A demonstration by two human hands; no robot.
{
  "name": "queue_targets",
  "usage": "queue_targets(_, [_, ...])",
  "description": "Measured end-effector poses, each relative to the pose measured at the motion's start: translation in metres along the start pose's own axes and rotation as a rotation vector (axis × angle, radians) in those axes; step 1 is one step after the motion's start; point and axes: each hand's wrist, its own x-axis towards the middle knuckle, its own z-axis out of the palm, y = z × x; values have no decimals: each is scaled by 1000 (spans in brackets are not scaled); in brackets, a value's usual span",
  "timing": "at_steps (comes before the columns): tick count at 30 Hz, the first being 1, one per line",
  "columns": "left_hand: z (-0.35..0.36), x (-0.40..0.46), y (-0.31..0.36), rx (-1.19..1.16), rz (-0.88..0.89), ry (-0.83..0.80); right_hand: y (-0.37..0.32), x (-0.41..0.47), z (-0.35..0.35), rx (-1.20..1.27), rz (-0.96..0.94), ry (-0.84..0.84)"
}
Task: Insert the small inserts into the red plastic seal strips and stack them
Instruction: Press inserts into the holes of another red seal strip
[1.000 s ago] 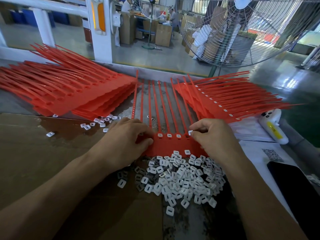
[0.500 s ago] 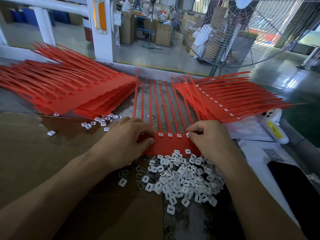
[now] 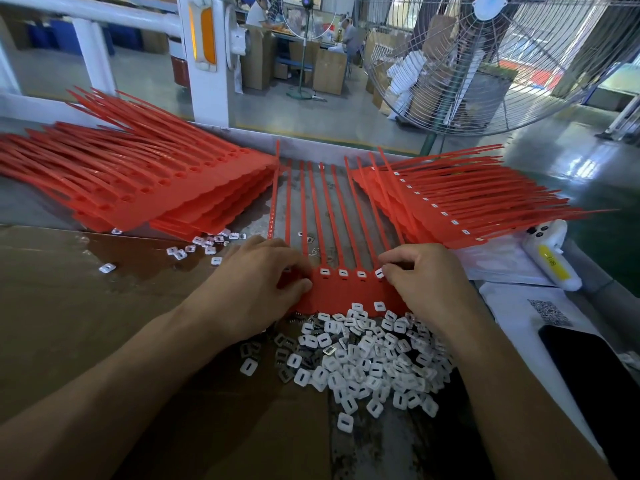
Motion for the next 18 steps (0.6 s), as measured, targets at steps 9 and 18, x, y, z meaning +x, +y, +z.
queue_targets(9, [0, 0, 0, -4, -17, -14, -11, -7, -11, -99, 14, -57])
queue_targets(18, [1, 2, -2, -3, -16, -15, -21, -12, -13, -412, -64, -147])
